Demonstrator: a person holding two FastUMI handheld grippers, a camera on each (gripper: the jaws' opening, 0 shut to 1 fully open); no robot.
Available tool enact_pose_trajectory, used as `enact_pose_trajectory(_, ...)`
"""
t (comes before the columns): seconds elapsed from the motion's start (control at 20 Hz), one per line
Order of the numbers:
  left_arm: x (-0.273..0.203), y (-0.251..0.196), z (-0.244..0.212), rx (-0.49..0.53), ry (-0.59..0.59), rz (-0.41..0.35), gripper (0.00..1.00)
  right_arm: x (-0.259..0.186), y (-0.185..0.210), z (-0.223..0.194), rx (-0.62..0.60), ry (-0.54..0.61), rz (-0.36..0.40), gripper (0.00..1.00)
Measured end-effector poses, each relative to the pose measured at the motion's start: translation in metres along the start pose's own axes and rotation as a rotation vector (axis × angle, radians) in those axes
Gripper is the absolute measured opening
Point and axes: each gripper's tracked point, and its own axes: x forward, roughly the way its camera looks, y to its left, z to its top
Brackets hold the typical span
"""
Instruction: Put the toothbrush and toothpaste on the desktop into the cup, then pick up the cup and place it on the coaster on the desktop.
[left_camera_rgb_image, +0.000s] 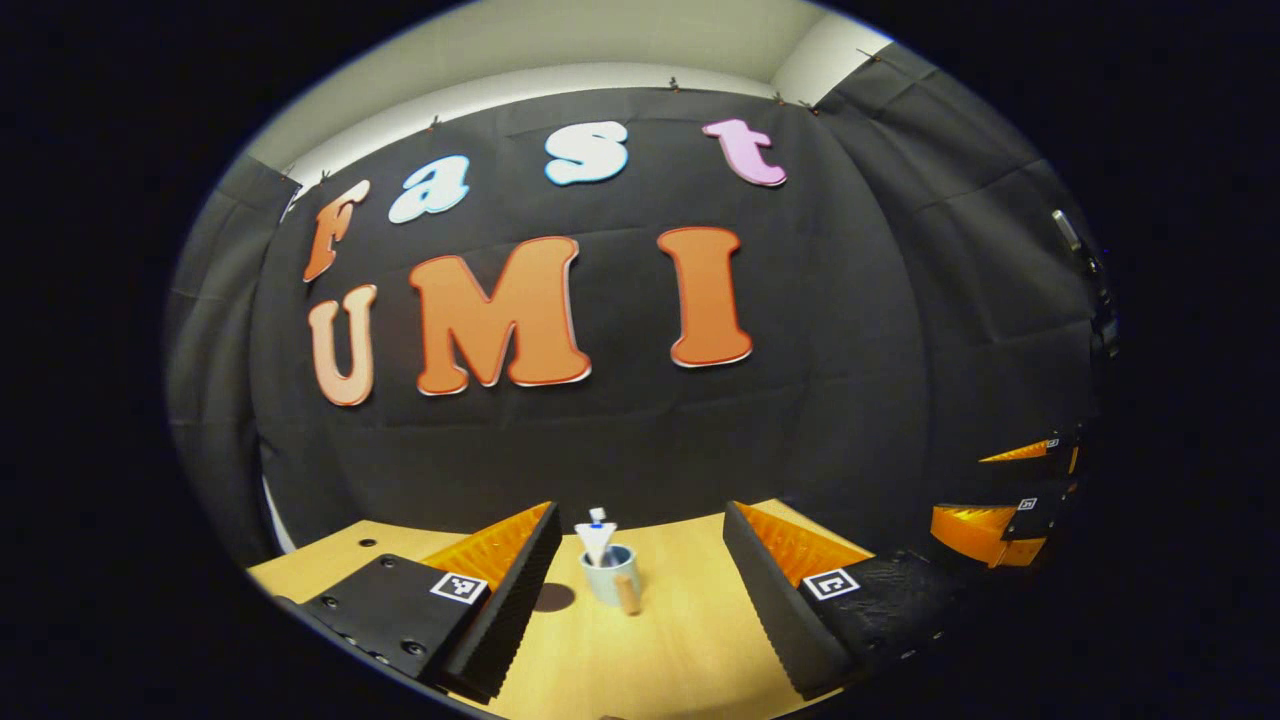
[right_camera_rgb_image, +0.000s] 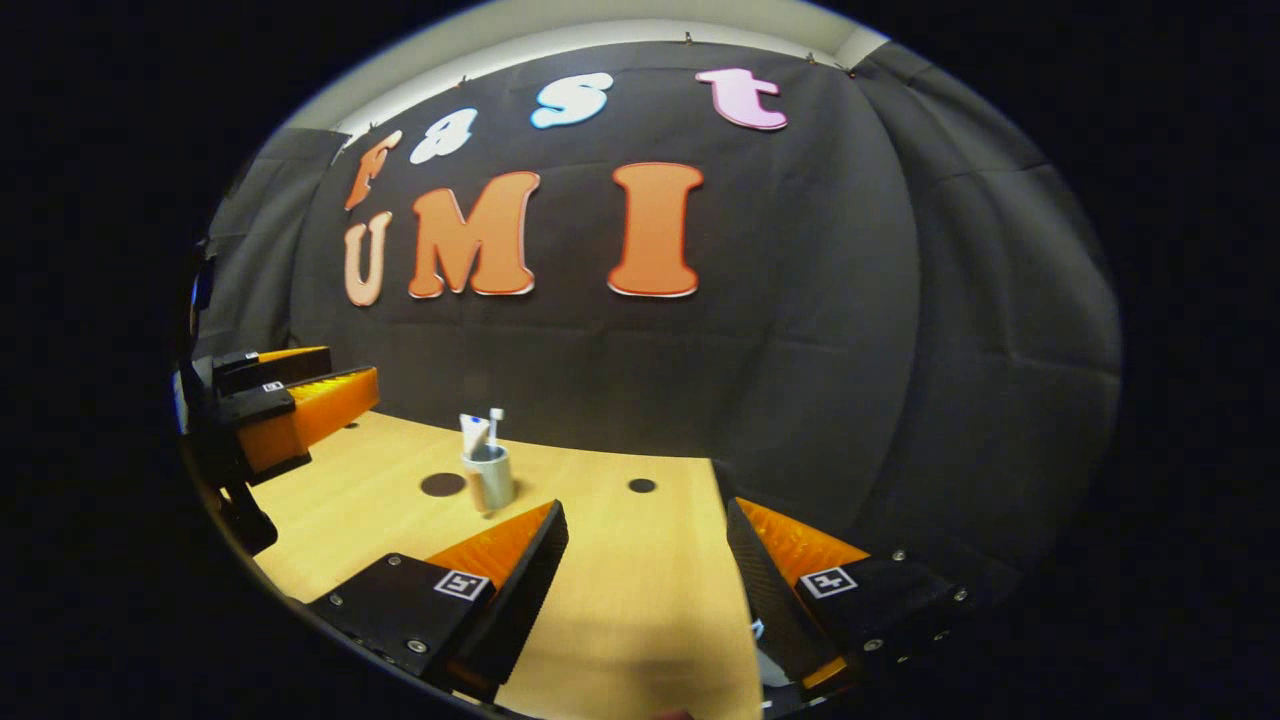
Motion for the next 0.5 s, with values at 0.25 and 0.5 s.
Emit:
enact_pose_trajectory(0.25, -0.006, 0.086, 0.004, -0.001, 0.01, 0.067, 0.98, 0.067, 0.089, 0.005, 0.017, 0.062, 0.109, 0.98)
enact_pose_trajectory(0.5, 0.003, 0.158, 0.015, 0.003, 0.003, 0.113, 0.98, 0.132, 0.139, -0.016, 0.025, 0.231, 0.106, 0.98)
